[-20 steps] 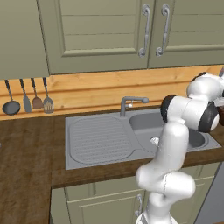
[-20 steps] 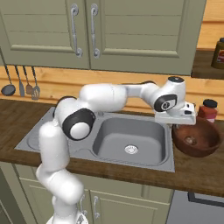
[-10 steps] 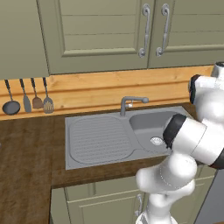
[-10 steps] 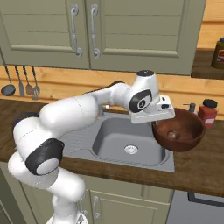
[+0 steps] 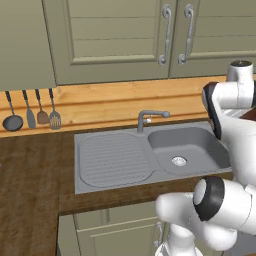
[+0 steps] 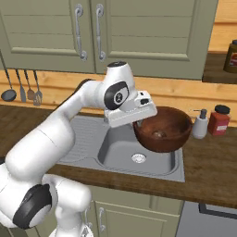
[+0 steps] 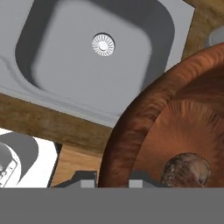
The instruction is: Pick the mushroom from the sink and place it in the bowl. Then pick the bowl and place it in the microwave. Then close the microwave door and press the start button.
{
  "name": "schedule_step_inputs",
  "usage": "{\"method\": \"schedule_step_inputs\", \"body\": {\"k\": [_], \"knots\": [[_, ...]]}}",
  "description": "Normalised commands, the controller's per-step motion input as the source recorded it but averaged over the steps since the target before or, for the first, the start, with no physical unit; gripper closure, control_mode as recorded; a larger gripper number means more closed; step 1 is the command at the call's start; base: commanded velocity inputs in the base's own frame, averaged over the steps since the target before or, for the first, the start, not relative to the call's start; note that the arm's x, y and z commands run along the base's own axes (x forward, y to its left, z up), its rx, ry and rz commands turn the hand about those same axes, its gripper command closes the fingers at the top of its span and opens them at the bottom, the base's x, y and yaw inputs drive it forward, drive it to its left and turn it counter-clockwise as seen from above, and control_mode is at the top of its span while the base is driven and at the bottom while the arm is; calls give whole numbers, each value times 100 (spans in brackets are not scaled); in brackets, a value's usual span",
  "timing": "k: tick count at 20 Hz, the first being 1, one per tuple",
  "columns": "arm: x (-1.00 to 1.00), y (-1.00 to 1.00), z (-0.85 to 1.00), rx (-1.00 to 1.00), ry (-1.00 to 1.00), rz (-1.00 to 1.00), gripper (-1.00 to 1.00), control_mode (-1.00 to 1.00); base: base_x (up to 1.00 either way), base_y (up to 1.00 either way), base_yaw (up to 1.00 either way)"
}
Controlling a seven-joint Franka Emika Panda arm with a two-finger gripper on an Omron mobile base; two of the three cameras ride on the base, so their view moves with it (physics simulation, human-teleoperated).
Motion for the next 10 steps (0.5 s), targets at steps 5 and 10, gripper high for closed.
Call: {"method": "schedule_step_inputs", "body": {"k": [5,10], "knots": [[0,71,12,-5,9,4,100,-100,0,0,0],[0,41,-19,-5,7,7,100,-100,0,0,0]]}}
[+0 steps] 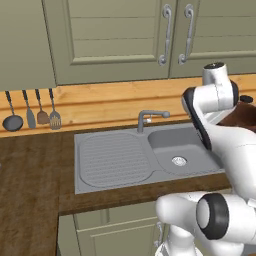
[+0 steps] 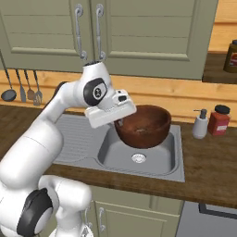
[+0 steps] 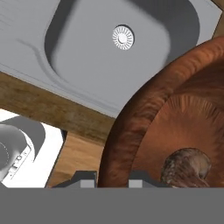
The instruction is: Pick the mushroom from the sink and place it in the bowl. Then pick the bowl and place it in the microwave. Then close the microwave door and press the start button.
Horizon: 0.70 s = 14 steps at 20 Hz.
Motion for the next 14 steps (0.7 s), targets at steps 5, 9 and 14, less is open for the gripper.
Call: {"method": "schedule_step_inputs", "body": {"k": [5,9,14], "knots": [[0,19,-7,-6,0,2,100,100,-14,9,-9],[0,0,0,0,0,0,100,100,-46,10,-59],[0,0,0,0,0,0,100,100,-36,3,-82]]}}
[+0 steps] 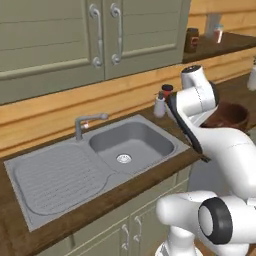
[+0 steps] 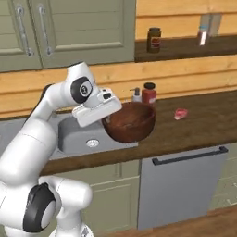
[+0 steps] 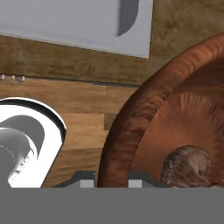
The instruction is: Pick the mushroom from the sink and place it in the bowl. Then pick the bowl and place it in the microwave. Then close the microwave door and press the start button.
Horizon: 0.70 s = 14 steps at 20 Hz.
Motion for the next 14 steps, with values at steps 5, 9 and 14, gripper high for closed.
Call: {"method": "schedule_step_inputs", "body": {"k": [5,9,14], "knots": [[0,0,0,0,0,0,100,100,-18,5,-94],[0,0,0,0,0,0,100,100,-1,0,-100],[0,0,0,0,0,0,100,100,0,0,-100]]}}
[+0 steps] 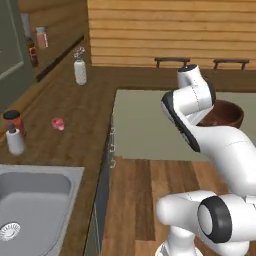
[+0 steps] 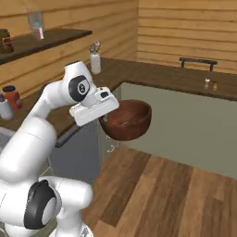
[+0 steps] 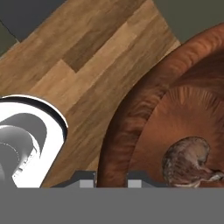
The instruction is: Pick the mushroom from the sink and place it in the bowl. Then pick the bowl and place it in the microwave. Then close the microwave door and press the start button.
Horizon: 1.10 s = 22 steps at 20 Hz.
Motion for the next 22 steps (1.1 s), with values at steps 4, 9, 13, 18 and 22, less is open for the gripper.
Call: {"method": "schedule_step_inputs", "body": {"k": [4,9,13,18,22], "knots": [[0,0,0,0,0,0,100,100,0,0,-100],[0,0,0,0,0,0,100,100,3,0,-100],[0,0,0,0,0,0,100,100,31,-18,-91],[0,0,0,0,0,0,100,100,55,-39,-80],[0,0,0,0,0,0,100,100,89,-28,-67]]}}
